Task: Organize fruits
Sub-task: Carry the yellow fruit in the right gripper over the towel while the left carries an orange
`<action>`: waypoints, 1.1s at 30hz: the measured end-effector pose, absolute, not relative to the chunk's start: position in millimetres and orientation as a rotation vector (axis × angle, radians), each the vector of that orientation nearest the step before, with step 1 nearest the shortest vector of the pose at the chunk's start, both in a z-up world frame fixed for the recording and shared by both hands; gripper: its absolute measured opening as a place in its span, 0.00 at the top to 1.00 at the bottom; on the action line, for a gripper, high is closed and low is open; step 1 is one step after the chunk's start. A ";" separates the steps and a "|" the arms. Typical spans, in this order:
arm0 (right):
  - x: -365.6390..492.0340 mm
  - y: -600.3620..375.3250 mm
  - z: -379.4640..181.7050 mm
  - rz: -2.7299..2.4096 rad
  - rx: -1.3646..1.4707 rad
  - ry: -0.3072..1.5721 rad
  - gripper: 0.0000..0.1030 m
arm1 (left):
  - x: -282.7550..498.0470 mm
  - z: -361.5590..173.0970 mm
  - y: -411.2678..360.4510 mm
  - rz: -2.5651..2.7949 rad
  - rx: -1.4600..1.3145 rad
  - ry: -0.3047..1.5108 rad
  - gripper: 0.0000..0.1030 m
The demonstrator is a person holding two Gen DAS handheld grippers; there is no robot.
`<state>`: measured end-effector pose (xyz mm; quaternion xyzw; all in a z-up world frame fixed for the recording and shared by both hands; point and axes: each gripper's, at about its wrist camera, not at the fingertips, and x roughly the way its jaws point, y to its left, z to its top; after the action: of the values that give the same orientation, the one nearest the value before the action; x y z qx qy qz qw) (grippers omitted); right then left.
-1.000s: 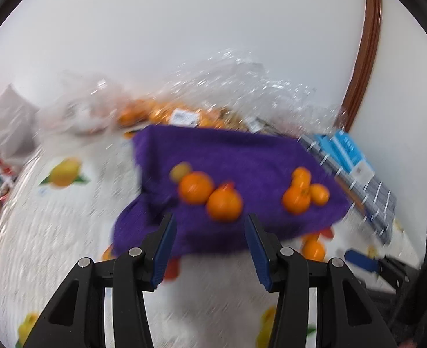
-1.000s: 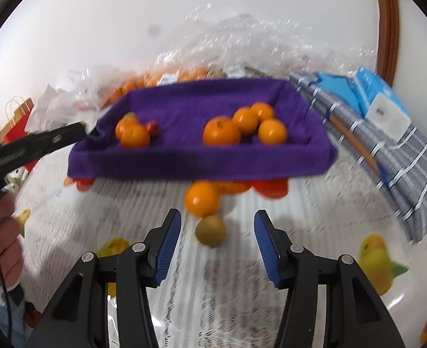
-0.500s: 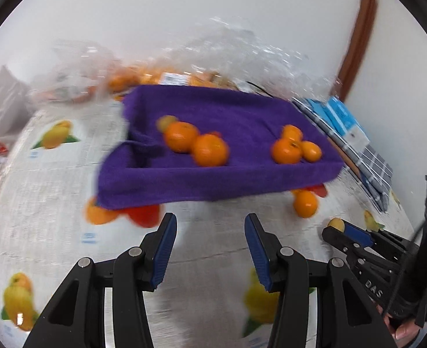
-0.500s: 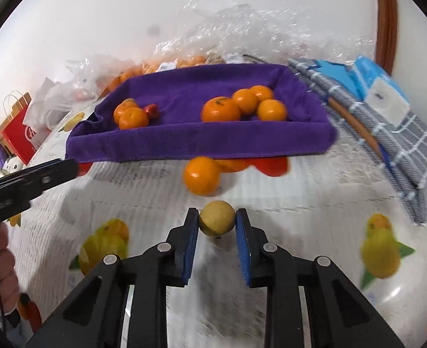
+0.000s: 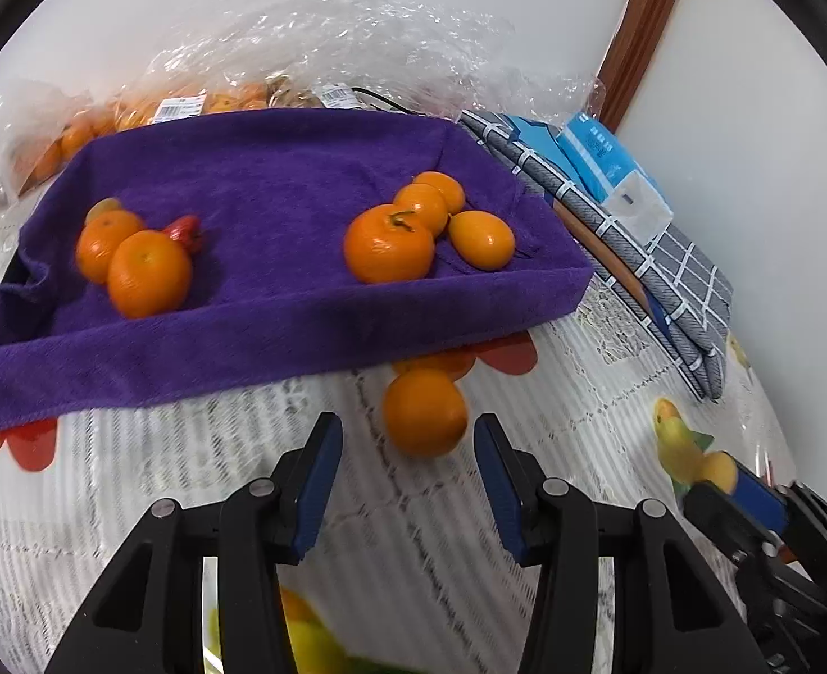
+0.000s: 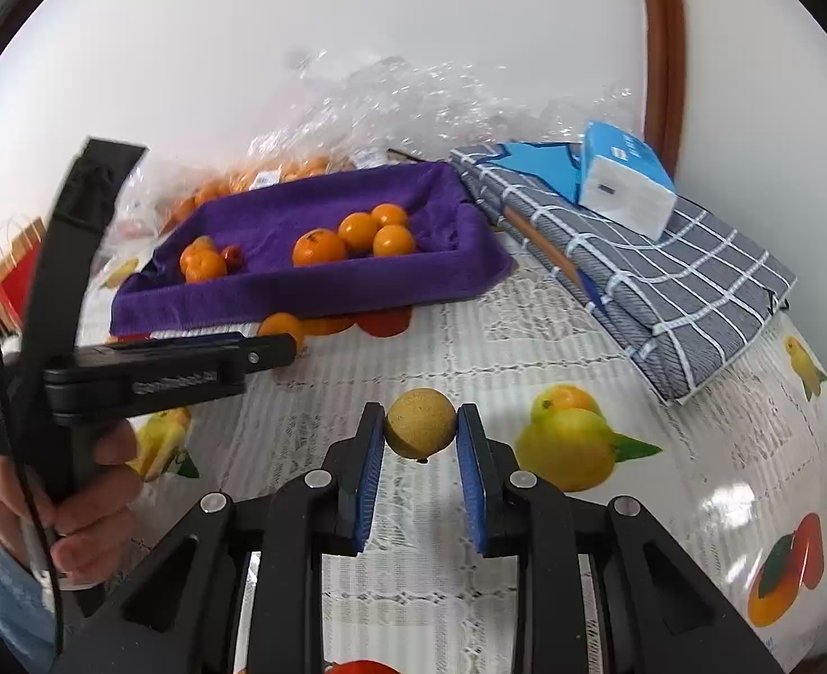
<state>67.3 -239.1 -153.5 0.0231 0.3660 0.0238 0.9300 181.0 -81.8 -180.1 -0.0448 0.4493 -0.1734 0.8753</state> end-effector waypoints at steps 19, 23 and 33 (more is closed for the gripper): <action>104.2 -238.8 -142.1 0.055 0.041 0.725 0.75 | 177.3 -146.8 -49.9 -0.345 -0.155 0.817 0.70; 126.4 -235.9 -127.6 0.047 0.019 0.697 0.75 | 186.6 -127.0 -22.6 -0.317 -0.184 0.792 0.70; 214.5 -236.4 -112.0 0.055 0.064 0.697 0.75 | 251.0 -121.1 11.1 -0.204 -0.198 0.767 0.70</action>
<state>214.5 -236.4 -112.0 0.0314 0.3416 0.0271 0.9389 251.0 11.1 -121.1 -0.0963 0.3731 -0.0993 0.9174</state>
